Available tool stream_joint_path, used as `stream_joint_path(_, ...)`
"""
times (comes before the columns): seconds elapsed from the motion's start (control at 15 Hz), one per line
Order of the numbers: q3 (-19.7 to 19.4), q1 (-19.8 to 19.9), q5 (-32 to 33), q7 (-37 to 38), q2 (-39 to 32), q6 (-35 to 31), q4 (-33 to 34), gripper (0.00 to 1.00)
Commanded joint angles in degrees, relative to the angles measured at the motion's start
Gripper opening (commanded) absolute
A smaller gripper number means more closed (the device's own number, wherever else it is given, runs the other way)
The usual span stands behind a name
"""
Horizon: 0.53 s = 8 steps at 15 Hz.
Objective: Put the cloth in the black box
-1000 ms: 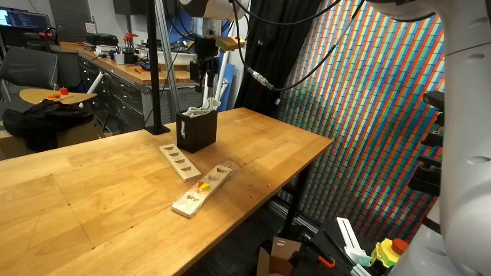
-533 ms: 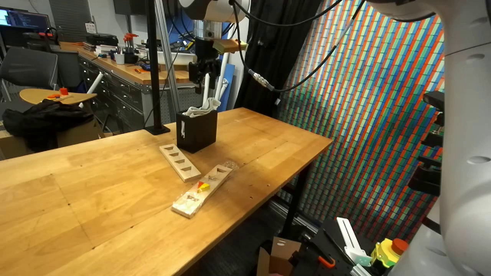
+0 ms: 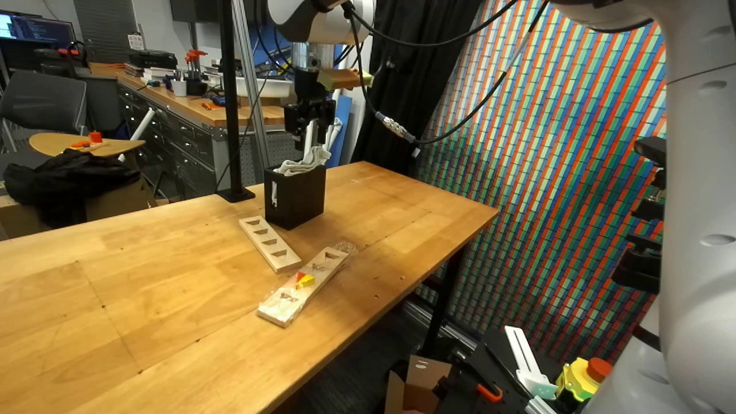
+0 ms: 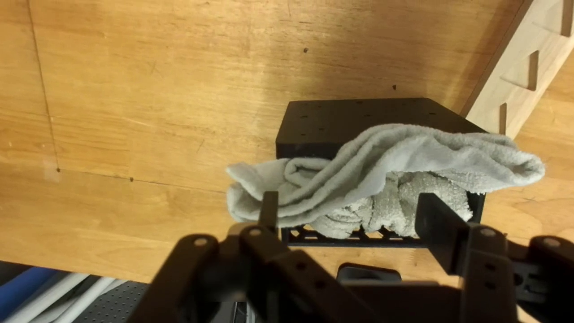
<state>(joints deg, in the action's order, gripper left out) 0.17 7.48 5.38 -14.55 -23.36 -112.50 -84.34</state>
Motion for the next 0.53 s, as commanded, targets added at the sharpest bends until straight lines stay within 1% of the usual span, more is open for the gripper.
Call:
stream_joint_path(0.0, -1.16, -1.12, 0.35, 2.13, 2.02, -2.18, -3.21, 0.82)
stream_joint_path(0.13, -1.12, -1.16, 0.3, 2.54, 1.96, -2.55, -3.78, 0.8)
stream_joint_path(0.2, -1.1, -1.16, 0.23, 2.67, 1.89, -2.87, -4.06, 0.77)
stream_joint_path(0.27, -1.11, -1.15, 0.18, 2.88, 1.83, -3.3, -4.42, 0.78)
stream_joint_path(0.33, -1.1, -1.12, 0.1, 3.03, 1.76, -3.64, -4.74, 0.74)
stream_joint_path(0.4, -1.1, -1.1, 0.06, 3.19, 1.7, -3.88, -5.05, 0.65)
stream_joint_path(0.47, -1.09, -1.1, 0.03, 3.25, 1.7, -4.26, -5.41, 0.51)
